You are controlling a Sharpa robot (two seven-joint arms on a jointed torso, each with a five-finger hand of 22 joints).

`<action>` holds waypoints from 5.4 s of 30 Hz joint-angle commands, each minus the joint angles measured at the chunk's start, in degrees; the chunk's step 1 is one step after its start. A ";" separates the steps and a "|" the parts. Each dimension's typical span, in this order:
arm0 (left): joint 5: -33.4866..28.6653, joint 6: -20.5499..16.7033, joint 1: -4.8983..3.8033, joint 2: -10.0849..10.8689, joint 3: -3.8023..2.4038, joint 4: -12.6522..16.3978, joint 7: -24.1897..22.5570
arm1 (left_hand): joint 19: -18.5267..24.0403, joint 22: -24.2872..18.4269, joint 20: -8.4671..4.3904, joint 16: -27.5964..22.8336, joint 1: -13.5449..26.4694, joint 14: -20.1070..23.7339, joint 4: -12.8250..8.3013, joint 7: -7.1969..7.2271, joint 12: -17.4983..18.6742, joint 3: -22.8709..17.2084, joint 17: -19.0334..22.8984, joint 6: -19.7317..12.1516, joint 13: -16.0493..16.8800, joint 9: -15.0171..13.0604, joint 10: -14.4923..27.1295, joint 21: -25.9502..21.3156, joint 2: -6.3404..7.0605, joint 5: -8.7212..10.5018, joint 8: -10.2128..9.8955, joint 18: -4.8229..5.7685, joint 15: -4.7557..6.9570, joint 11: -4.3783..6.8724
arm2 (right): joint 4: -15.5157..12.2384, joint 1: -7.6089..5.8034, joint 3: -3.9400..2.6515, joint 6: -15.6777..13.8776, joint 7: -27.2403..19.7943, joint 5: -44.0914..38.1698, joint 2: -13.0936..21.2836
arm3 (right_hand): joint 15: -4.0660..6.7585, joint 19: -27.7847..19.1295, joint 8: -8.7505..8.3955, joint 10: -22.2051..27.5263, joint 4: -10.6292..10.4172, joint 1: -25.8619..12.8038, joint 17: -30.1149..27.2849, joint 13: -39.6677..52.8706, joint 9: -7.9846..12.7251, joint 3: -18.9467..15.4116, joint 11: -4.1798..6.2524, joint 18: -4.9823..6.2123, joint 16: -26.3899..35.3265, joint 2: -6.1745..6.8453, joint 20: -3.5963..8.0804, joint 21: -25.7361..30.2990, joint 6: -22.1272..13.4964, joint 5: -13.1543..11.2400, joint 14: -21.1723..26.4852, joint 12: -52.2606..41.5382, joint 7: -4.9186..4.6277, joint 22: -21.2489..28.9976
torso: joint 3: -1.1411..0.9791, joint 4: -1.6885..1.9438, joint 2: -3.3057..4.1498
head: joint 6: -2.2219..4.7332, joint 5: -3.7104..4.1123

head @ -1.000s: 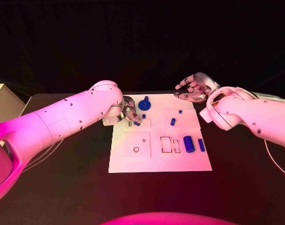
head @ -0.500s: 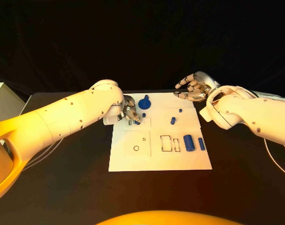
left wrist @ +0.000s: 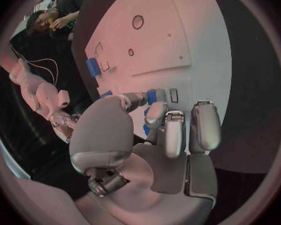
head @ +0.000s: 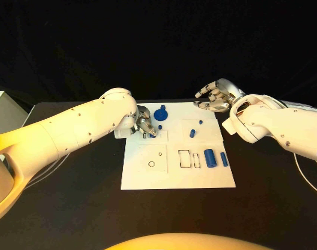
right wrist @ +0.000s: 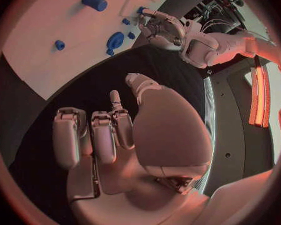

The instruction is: Assemble the parts on the task board

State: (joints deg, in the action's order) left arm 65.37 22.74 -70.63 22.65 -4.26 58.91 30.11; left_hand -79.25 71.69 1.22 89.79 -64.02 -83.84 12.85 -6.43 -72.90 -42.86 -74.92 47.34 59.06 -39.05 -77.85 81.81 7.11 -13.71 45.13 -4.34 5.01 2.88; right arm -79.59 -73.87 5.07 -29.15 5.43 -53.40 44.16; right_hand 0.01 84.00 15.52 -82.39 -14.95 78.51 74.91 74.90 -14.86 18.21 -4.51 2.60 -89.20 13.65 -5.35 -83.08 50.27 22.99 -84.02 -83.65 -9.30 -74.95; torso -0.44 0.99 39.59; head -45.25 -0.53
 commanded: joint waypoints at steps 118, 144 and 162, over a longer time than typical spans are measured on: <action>2.94 -9.26 -0.95 2.61 -8.59 -3.66 -1.06 | 6.05 -10.31 3.98 -4.33 0.63 -3.04 3.92 -0.57 10.82 18.50 -7.66 -2.77 -16.21 -0.48 13.45 -6.80 0.20 10.59 -14.47 -1.68 -3.95 -5.43 | -0.30 0.82 -0.04 -0.28 -0.81 0.23 0.91 | -0.11 2.74 0.09 0.46 -0.35 -0.55 12.13 7.42 -0.14 0.47 -0.08 -0.44 0.32 -0.09 -0.43 0.46 -0.58 0.68 -5.28 0.24 -0.16 -7.00 | 0.09 -0.15 0.42 | 1.56 0.27; 2.24 -8.89 -2.03 -3.52 -7.87 -15.15 -1.92 | 5.56 -9.62 4.10 -3.88 -0.20 -3.36 3.93 -0.62 10.41 17.39 -8.28 -2.59 -15.93 0.23 12.99 -6.41 0.54 10.62 -15.04 -1.56 -4.01 -5.48 | -0.92 0.64 -0.32 -0.51 -0.76 0.11 0.59 | -0.10 2.74 0.10 0.41 -0.31 -0.48 12.11 7.45 -0.15 0.57 -0.07 -0.43 0.33 -0.10 -0.43 0.47 -0.61 0.90 -5.28 0.20 -0.15 -7.00 | 0.10 -1.09 2.39 | 3.28 -0.38; -0.01 -7.31 -2.03 -4.04 -7.33 -15.88 -1.86 | 5.22 -9.05 4.08 -3.57 -0.37 -3.55 3.90 -0.34 9.91 16.58 -8.69 -1.33 -15.47 0.48 12.51 -6.07 0.67 10.63 -14.66 -1.47 -3.92 -5.29 | -0.82 0.61 -0.36 -0.50 -0.71 0.08 0.39 | -0.10 2.74 0.10 0.41 -0.31 -0.48 12.11 7.45 -0.15 0.57 -0.07 -0.43 0.33 -0.10 -0.43 0.47 -0.61 0.90 -5.28 0.20 -0.15 -7.00 | 0.22 -0.95 2.28 | 2.71 -0.68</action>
State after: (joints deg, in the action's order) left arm 66.43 14.14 -72.55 18.75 -11.59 43.02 28.78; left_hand -73.62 62.55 5.45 85.99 -63.78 -84.04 16.71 -6.71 -62.73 -26.02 -74.92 45.64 43.53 -38.65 -64.94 75.34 7.81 -3.21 30.47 -5.24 1.32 -2.24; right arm -80.37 -73.25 4.75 -29.63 5.25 -53.12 44.59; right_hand 0.01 84.00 15.52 -82.39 -15.26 78.51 74.91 74.90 -14.95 18.53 -4.51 2.60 -89.20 13.65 -5.35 -82.85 50.07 23.75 -84.02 -83.65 -9.49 -74.93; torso -0.25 0.05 41.93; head -42.46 -1.19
